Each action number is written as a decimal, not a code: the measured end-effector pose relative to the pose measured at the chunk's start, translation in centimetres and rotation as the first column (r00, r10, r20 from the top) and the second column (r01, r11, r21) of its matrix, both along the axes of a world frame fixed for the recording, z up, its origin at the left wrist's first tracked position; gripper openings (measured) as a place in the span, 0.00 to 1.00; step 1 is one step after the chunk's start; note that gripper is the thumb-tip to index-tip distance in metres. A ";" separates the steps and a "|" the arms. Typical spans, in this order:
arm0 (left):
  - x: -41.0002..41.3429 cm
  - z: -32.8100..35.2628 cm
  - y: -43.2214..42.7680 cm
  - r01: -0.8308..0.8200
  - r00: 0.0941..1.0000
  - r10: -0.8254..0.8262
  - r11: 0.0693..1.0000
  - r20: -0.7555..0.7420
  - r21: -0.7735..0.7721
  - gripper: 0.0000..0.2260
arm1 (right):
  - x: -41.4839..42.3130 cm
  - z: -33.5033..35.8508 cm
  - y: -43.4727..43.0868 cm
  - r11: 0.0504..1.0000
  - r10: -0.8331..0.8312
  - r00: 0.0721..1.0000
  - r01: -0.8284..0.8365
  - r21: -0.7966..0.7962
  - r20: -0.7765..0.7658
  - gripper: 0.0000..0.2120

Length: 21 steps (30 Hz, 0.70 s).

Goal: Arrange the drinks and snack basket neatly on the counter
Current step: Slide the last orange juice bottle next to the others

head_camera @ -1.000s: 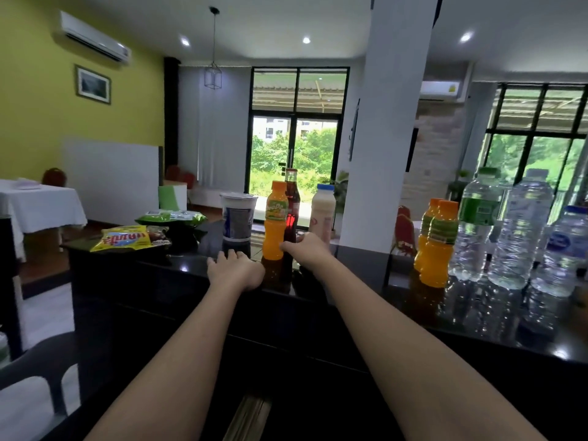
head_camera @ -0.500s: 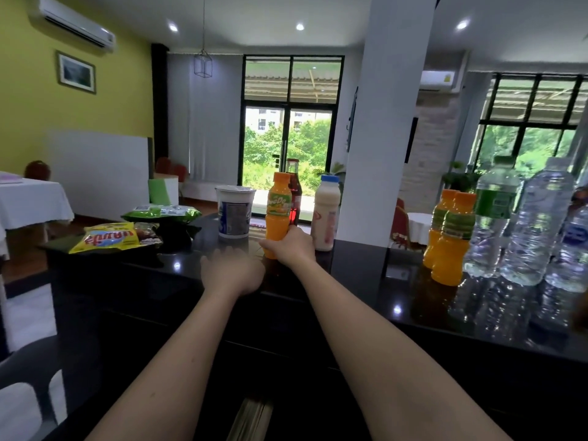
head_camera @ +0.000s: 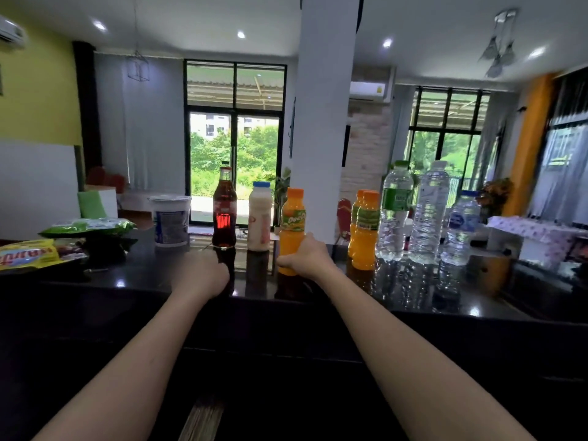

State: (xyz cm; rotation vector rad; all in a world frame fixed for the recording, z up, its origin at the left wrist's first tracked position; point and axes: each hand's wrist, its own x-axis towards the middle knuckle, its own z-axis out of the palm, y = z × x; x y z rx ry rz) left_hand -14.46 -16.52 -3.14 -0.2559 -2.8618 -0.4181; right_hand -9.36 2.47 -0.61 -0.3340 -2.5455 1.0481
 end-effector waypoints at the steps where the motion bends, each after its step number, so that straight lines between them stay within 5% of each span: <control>1: 0.4 0.1 1.0 0.039 0.999 -0.038 0.999 -0.022 0.021 0.18 | 1.0 0.0 1.0 1.000 -0.017 1.000 0.017 0.001 -0.006 0.31; 5: 2.8 0.5 5.8 0.177 0.984 -0.171 0.978 -0.058 0.107 0.18 | 4.2 -0.1 5.2 0.997 -0.061 0.998 0.062 0.049 -0.008 0.23; 9: 3.8 0.1 9.1 0.265 0.960 -0.267 0.964 0.089 0.035 0.25 | 6.7 -0.3 8.8 0.995 -0.077 0.996 0.080 0.067 -0.048 0.10; 21: 3.9 -0.1 9.3 0.257 0.960 -0.242 0.962 0.139 -0.095 0.30 | 8.8 -1.6 12.1 0.996 -0.064 0.992 0.056 -0.075 -0.107 0.16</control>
